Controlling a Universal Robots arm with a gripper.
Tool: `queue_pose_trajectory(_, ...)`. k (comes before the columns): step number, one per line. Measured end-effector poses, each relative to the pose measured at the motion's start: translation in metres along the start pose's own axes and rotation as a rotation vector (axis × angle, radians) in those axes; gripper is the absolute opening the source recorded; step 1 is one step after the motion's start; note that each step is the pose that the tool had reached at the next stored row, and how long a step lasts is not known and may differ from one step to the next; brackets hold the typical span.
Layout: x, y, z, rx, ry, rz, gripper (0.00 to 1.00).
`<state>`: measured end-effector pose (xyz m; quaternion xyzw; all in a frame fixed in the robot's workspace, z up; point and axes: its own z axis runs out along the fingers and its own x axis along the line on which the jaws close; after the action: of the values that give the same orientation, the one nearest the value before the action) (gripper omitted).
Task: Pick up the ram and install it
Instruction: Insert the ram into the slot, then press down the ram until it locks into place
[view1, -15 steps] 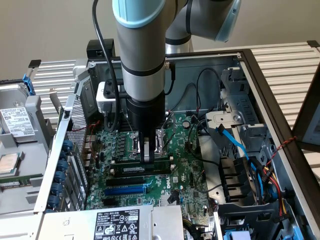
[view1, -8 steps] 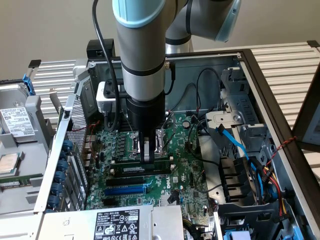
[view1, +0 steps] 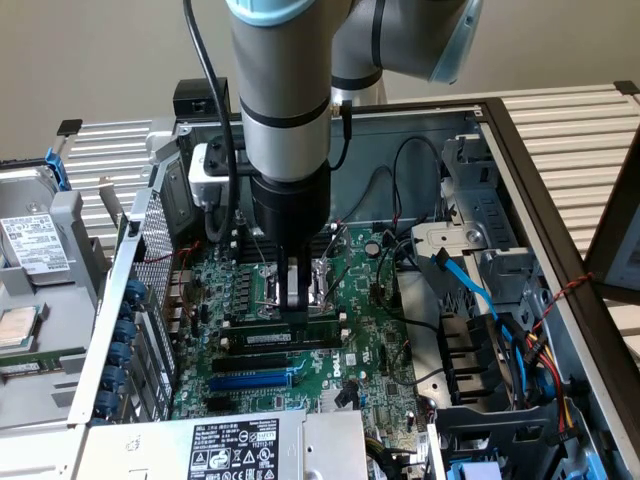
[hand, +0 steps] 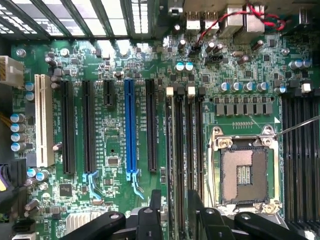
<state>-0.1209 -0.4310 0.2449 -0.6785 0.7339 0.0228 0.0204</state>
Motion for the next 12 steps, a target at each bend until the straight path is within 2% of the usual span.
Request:
queue_pose_trajectory(3,-0.0004,-0.0001,-0.0089,-0.0004,0.0001,0.000,0.35)
queue_pose_trajectory(12,-0.0005,-0.0002,-0.0093,-0.0003,-0.0001,0.000,0.35)
